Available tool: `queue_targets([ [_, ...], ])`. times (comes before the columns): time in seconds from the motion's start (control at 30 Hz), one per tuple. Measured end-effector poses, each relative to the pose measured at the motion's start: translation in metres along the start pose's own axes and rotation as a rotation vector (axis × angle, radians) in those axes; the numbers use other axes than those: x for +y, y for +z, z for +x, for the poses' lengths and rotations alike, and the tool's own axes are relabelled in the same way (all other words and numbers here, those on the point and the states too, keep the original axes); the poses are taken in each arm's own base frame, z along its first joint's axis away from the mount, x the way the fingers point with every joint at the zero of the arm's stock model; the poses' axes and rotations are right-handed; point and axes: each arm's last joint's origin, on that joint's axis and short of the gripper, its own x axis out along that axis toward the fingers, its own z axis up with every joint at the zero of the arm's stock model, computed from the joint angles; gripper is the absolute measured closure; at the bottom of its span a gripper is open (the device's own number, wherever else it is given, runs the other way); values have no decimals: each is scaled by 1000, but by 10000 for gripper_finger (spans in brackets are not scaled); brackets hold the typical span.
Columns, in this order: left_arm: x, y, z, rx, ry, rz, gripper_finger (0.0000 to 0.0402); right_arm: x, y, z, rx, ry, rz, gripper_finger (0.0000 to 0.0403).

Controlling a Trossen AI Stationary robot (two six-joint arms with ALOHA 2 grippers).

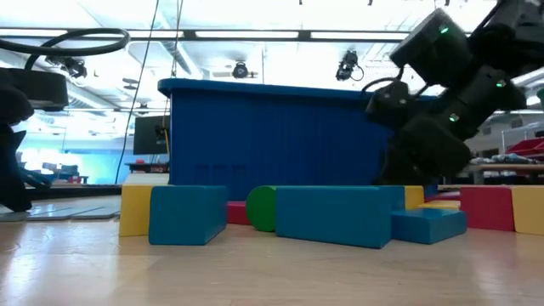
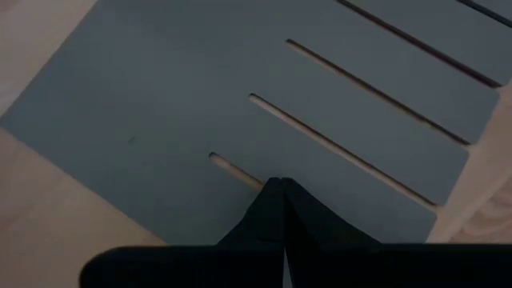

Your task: Sort Items/Unsort Items

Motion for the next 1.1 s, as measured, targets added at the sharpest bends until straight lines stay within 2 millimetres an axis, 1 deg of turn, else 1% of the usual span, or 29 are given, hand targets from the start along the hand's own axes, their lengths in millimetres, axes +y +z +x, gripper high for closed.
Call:
queue_targets([
  [0.2,-1,1,1,-18,-10,-9,400,-22,8,5,63,121,328,275],
  [0.33,-2,3,3,-23,-12,-22,400,-33,13,7,87,189,436,273],
  [0.43,-2,5,4,-26,-10,-28,401,-36,15,7,88,235,461,273],
  [0.67,-1,6,6,-62,2,-24,401,-38,16,8,75,250,469,273],
  [0.77,-2,5,10,-85,19,-15,401,-37,17,8,64,258,469,273],
  [0.8,-3,5,13,-105,18,-15,401,-37,19,8,51,265,468,273],
  [0.9,-15,3,21,-162,-51,-63,401,-34,27,7,-13,312,454,273],
  [1.0,-19,2,27,-215,-72,-45,401,-33,29,7,-39,328,444,273],
  [1.1,-26,3,34,-238,-89,-64,401,-32,33,7,-65,333,407,273],
])
